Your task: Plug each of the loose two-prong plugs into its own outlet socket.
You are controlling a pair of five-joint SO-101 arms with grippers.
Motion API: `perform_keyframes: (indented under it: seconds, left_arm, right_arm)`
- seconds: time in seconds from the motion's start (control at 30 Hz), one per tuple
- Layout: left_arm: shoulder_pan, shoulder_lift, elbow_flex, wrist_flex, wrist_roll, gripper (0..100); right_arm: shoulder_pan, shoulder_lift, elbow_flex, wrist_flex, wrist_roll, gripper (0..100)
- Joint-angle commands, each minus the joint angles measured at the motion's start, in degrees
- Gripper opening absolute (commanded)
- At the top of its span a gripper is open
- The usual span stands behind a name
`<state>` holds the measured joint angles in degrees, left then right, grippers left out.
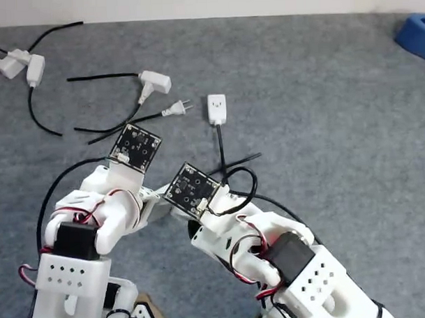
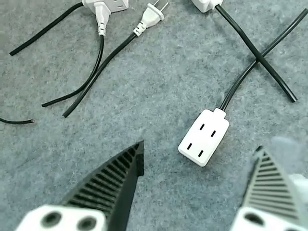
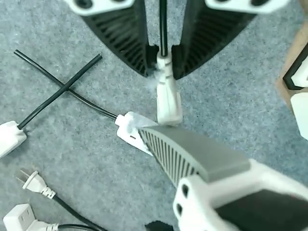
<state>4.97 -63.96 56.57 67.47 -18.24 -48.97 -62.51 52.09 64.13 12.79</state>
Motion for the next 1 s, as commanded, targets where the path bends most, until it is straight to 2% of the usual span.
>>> perform_keyframes:
  seconds: [0.0,0.1,0.23,0.33,0.43,0.6,0.8,0.97]
  left_arm:
    - [-0.04,0.13,-0.13,-0.44,-0.53,35]
    - [-2.24,0.04,-1.45,-0.53,-0.44,35]
    - [-14.46,0.04,-6.46,-0.53,1.76,35]
    - [-20.62,0.04,-7.6,-0.53,2.02,35]
    - [-24.75,0.13,-6.11,-0.62,1.76,35]
    - [-32.22,0.13,1.19,-5.98,1.49,35]
    - [-43.65,0.13,8.57,-10.55,-4.31,35]
    - [-50.68,0.04,16.4,-19.16,-6.59,35]
  right_arm:
    - [-0.22,-1.1,-4.53,0.13,0.53,0.7]
    - [0.04,-0.48,-4.44,0.31,0.7,0.7]
    - [0.22,4.18,-6.11,1.01,0.79,0.7]
    - [2.51,9.63,-10.95,1.1,0.7,0.7]
    - [4.44,16.92,-17.89,3.3,0.7,0.7]
    - [7.69,33.98,-30.29,9.1,0.7,0.7]
    - [7.78,55.69,-47.96,20.0,0.7,0.7]
    - [7.52,74.33,-72.22,35.21,0.18,0.7]
